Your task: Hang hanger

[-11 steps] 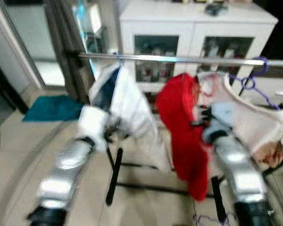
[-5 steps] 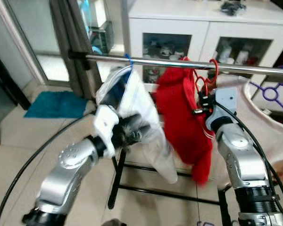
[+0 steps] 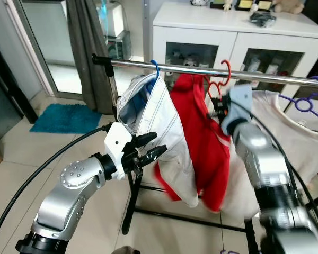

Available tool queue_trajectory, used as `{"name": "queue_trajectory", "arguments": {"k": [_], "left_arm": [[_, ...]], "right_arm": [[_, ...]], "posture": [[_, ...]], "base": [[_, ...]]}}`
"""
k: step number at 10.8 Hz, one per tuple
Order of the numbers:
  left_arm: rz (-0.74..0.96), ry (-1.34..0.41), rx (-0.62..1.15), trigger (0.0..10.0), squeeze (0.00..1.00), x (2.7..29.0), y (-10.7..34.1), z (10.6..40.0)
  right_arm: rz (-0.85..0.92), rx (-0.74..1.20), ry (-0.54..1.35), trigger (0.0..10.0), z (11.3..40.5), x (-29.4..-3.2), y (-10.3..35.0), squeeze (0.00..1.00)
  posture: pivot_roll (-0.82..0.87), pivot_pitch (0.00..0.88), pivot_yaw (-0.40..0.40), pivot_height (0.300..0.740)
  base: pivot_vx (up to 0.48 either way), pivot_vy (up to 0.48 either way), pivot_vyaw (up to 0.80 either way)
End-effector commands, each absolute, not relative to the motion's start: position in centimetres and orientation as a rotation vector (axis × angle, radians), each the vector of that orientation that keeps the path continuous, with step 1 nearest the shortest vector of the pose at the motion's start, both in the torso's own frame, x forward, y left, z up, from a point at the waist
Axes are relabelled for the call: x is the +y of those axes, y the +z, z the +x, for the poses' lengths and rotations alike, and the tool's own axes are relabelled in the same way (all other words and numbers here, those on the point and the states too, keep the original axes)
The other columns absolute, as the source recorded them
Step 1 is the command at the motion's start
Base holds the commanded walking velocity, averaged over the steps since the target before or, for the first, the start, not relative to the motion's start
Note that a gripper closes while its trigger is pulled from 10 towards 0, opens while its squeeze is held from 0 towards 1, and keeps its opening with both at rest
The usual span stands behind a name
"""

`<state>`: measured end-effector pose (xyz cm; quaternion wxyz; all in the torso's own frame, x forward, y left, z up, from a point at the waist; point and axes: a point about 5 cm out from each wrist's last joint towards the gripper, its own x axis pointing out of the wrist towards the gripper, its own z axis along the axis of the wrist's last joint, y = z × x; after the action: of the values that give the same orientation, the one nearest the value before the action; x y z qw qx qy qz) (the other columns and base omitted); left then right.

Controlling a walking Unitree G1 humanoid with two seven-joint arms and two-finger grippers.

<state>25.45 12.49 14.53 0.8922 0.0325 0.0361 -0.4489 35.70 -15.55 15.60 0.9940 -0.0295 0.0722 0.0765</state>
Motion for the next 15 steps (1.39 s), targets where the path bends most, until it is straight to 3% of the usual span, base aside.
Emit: {"name": "queue_trajectory", "arguments": {"k": [1,4,9,10,15], "left_arm": [[0.089,-0.941,0.063,10.0,0.0,12.4,15.0,25.8],[0.095,-0.937,0.07,10.0,0.0,12.6,14.9,25.8],[0.095,-0.945,0.086,10.0,0.0,12.7,14.8,25.7],[0.095,-0.946,0.087,10.0,0.0,12.6,14.8,25.9],[0.103,-0.845,0.044,10.0,0.0,12.5,15.7,27.3]], "right_arm": [[-0.03,0.124,0.134,10.0,36.4,-15.9,16.7,0.0],[-0.032,0.207,0.089,10.0,39.0,-16.4,17.2,0.0],[-0.062,0.395,0.129,10.0,38.6,-16.4,14.5,0.0],[-0.054,0.374,0.12,10.0,38.5,-16.8,14.5,1.0],[-0.03,0.044,0.245,10.0,36.8,-16.7,19.3,1.0]], "posture": [[-0.07,0.0,0.012,0.74],[-0.06,0.0,0.008,0.74],[-0.06,0.0,0.017,0.74],[-0.06,0.0,0.023,0.74],[-0.08,0.0,0.034,0.74]], "base": [[0.0,0.0,0.0],[0.0,0.0,0.0],[0.0,0.0,0.0],[0.0,0.0,0.0],[0.0,0.0,0.0]]}}
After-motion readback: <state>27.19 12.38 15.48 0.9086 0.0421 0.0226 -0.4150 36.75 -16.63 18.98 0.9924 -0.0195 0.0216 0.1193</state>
